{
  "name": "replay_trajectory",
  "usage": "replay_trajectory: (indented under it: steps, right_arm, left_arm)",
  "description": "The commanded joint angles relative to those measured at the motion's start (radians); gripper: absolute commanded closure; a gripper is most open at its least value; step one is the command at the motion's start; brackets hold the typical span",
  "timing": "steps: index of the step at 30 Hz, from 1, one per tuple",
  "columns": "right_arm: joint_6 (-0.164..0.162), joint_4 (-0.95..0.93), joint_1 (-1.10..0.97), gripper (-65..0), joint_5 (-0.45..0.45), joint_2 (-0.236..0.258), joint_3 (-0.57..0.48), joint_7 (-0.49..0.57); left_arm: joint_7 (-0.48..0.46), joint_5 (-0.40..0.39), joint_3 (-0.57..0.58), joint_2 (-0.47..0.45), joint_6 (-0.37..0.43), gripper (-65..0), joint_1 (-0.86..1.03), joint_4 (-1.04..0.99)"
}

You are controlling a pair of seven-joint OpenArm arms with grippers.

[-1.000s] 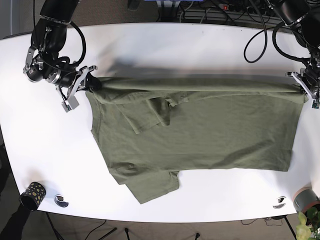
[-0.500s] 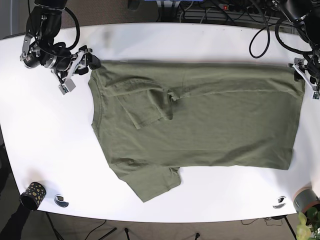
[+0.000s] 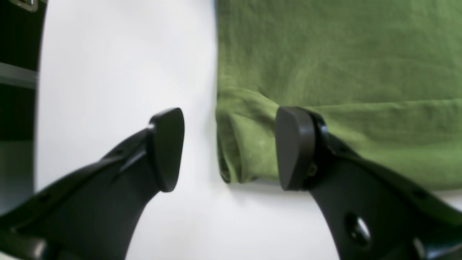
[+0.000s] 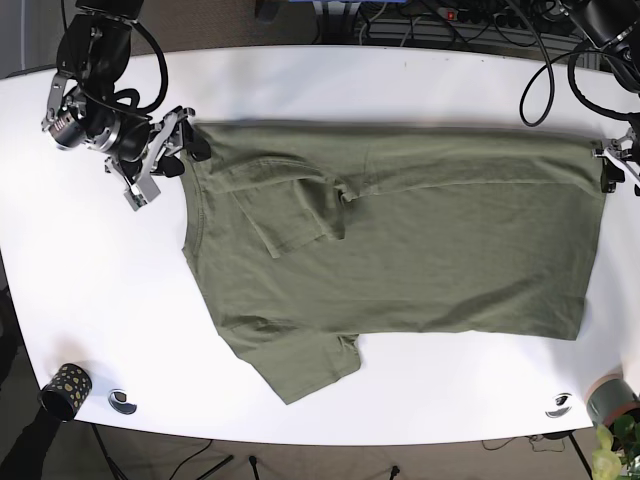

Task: Fold the T-shirt properly
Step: 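Hold the T-shirt's edge with both grippers, pulling it taut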

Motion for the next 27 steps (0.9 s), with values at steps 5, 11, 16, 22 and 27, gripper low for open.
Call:
replay_trajectory:
  steps: [5,11,16,22,27]
  right_arm:
    - [0.001,0.010,0.060,-33.3,-0.195,-0.057,0.009,0.014]
    - [0.001,0.006,0.055,-33.3,-0.285,-0.111,0.006,0.016]
    - [0.001,-0.071,0.049,-33.3,-0.327,-0.126,0.012,0.069]
    - [0.001,-0.149,0.030,-33.0,-0.328,-0.121,0.012,0.129]
    - [0.001,-0.171,0.006,-32.8,-0.328,-0.118,0.007,0.163]
  left_arm:
    - [-0.018,0.138,0.085,-0.016,0.002,-37.2,-0.049,-0.020]
    - [-0.152,0.222,0.084,-0.017,0.002,-37.2,-0.043,-0.104]
    - [-0.233,0.255,0.084,-0.020,0.002,-37.2,-0.043,-0.224]
    - [-0.322,0.255,0.090,-0.022,0.002,-37.2,-0.043,-0.316]
    - [-0.350,0.261,0.093,-0.022,0.002,-35.1,-0.049,-0.397]
